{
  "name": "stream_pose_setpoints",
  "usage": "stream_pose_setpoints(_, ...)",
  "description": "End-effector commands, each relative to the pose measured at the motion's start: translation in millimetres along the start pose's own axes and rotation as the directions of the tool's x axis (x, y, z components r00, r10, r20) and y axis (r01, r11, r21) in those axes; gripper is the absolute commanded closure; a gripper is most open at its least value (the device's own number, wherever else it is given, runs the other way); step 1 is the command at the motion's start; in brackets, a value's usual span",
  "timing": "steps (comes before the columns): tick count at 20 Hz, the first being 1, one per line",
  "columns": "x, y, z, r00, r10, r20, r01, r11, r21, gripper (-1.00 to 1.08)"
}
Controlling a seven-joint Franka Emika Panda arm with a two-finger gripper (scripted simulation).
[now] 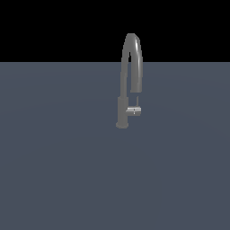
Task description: Turn on the faucet by rotating a designated handle.
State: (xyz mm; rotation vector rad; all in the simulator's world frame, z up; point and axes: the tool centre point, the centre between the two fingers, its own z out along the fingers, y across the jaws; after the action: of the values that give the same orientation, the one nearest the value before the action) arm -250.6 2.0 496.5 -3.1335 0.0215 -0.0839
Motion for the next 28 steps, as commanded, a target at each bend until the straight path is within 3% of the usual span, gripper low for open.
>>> stream_pose_setpoints(1, 0.0, 0.0, 0.0, 1.000, 0.000, 0.000, 0.000, 1.000, 0.000, 1.08)
stream_pose_setpoints(14, 23.6, -0.2, 2.5, 0.998, 0.047, 0.052, -0.049, 0.998, 0.042, 1.08)
stream_pose_setpoints(28, 96.8, 5.5, 18.3, 0.957, 0.177, 0.229, -0.216, 0.964, 0.157, 1.08)
